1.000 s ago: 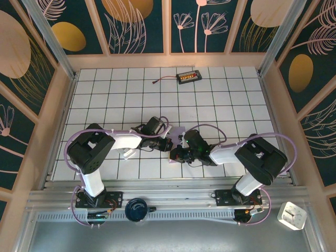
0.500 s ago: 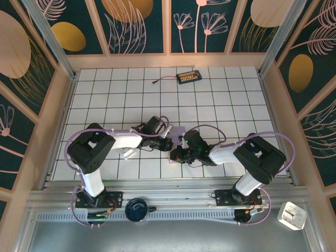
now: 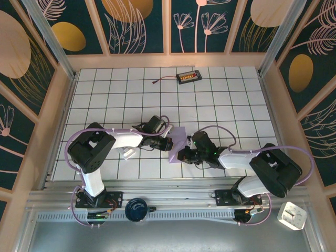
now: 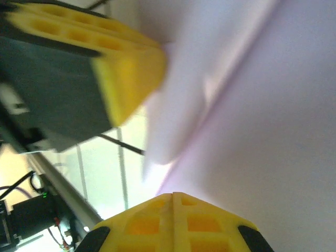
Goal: Fold a paper plane with a square sheet of paper (pick it up from the middle)
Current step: Fold the triangle a second time at the center of the table.
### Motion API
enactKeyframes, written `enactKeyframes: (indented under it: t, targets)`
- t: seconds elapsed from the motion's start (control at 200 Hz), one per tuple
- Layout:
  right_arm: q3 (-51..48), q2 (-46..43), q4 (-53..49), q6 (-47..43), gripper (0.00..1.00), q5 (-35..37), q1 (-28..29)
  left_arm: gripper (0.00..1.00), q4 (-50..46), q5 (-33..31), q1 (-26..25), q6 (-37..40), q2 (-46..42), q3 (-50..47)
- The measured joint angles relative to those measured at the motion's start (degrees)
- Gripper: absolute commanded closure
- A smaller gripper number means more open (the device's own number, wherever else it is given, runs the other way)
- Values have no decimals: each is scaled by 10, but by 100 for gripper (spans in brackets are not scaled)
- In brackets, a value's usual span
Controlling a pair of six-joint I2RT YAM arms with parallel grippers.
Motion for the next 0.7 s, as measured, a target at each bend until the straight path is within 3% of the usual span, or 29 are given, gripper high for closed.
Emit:
enactKeyframes:
  t: [0.701]
  targets:
    - [3, 18, -29, -28, 100, 14, -7, 100, -41, -2, 0, 0, 10, 30]
